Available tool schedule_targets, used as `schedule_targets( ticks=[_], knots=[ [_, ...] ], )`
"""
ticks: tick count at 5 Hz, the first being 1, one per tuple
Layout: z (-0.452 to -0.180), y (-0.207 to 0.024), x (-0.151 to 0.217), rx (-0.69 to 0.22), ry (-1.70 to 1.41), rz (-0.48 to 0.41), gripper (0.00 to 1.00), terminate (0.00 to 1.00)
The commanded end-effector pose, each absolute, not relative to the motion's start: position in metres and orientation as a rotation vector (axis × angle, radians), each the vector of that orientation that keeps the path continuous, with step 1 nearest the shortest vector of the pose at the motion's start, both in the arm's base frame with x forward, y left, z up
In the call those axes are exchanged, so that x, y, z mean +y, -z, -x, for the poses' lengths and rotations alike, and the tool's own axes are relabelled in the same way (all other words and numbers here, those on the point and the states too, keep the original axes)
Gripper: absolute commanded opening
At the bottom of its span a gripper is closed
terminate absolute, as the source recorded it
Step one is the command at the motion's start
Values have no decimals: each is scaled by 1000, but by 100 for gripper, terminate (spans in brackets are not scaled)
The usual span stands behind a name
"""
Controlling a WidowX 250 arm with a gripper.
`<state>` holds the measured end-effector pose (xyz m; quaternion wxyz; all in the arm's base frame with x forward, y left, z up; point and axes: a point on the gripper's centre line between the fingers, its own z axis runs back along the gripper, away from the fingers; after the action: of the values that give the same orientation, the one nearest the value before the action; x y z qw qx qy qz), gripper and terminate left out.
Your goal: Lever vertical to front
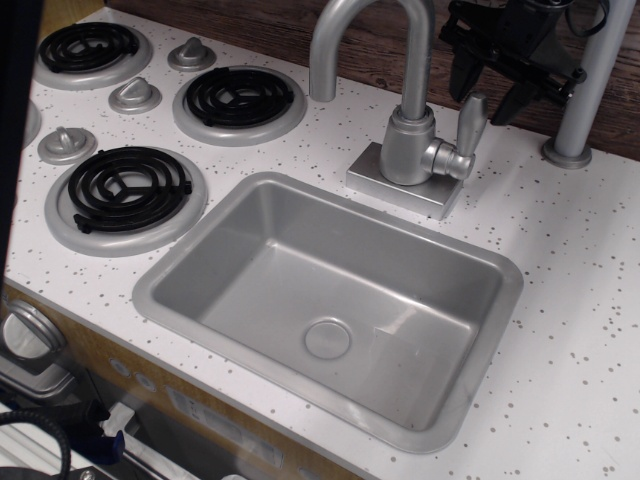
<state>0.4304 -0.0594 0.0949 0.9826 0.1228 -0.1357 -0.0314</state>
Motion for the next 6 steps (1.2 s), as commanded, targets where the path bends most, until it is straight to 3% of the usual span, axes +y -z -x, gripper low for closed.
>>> schedule_targets(
  ticks=[1, 3, 6],
  knots=[
    [-424, -107, -55, -294, 24, -241, 0, 0],
    [-390, -98, -52, -202, -41, -226, 0, 0],
    [-387, -65, -54, -169, -45, -140, 0, 0]
  ],
)
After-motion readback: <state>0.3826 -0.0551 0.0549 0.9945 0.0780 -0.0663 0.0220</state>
